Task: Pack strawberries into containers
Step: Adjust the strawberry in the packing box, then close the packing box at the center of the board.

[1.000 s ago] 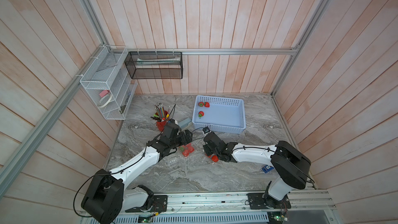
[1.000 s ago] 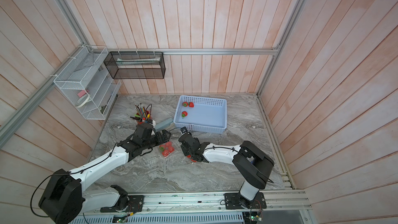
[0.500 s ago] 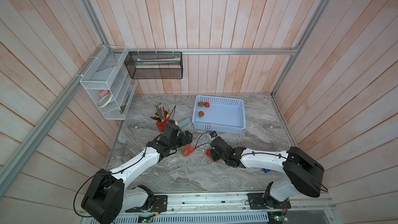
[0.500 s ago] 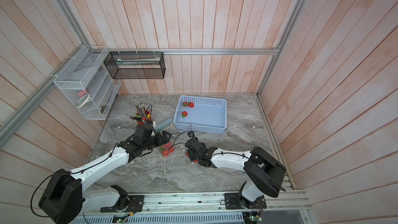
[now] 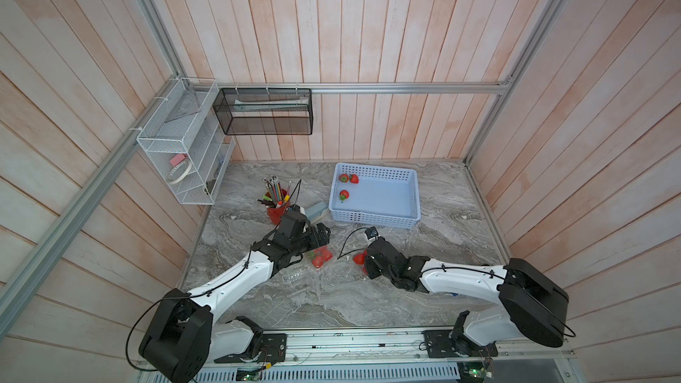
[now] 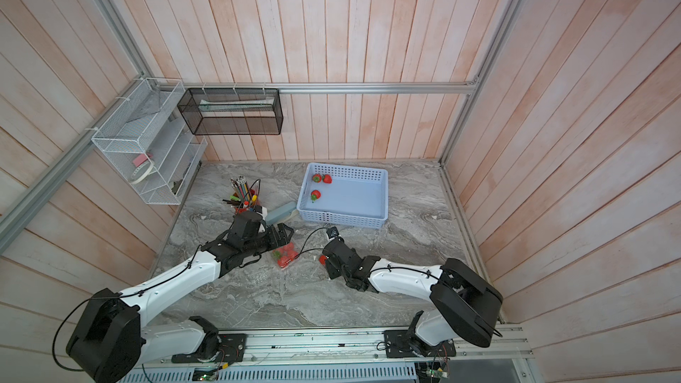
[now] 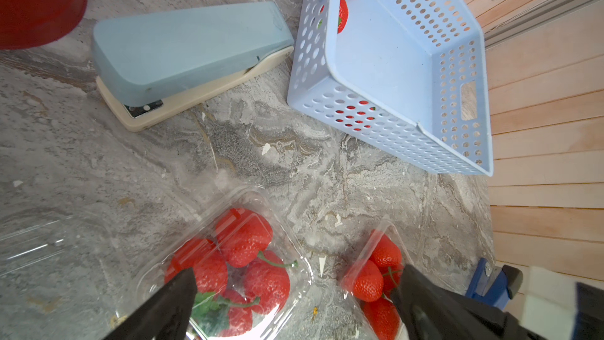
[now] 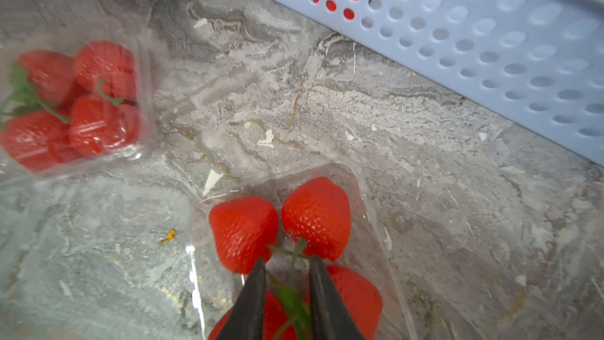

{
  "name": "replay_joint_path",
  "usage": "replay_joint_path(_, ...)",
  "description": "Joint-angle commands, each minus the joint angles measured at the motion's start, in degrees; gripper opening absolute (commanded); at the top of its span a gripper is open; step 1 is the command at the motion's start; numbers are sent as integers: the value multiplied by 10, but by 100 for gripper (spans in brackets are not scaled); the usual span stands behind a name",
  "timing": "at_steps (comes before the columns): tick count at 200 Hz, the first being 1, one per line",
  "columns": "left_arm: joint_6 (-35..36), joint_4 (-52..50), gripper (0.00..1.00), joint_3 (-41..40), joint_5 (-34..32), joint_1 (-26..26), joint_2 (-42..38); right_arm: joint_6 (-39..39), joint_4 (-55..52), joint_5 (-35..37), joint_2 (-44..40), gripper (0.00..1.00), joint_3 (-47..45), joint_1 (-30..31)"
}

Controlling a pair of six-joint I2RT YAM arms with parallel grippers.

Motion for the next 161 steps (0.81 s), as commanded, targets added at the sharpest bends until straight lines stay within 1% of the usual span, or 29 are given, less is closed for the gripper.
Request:
replay_joint_path(1, 3, 14, 99, 0, 8, -3, 7, 13, -25, -7, -35, 31, 13, -3)
replay_joint_path(18, 8, 13, 99, 6, 7, -9, 12, 25, -40, -9, -60, 33, 15, -3)
replay_joint_path(45, 16, 14, 99, 17, 6, -24, 23, 64, -89, -15, -98, 33, 12, -3)
replay_joint_path(72, 21, 18, 99, 21, 11, -33, 31, 120, -162, -30, -146, 24, -8, -3)
replay_joint_path(95, 22, 24, 99, 18, 17, -35, 33, 166, -236, -59, -194, 9, -28, -3)
replay_joint_path(112, 22, 32, 99, 15, 22, -37, 36, 203, -286, -82, -235, 2, -43, -2)
replay_joint_path(118, 22, 34, 99, 16, 24, -37, 39, 216, -304, -87, -248, 0, -47, -2)
replay_joint_path(131, 22, 41, 96, 16, 32, -39, 47, 240, -341, -94, -278, 0, -52, -2)
replay_joint_path(161, 23, 58, 93, 25, 44, -47, 70, 280, -426, -85, -320, 0, -55, -2)
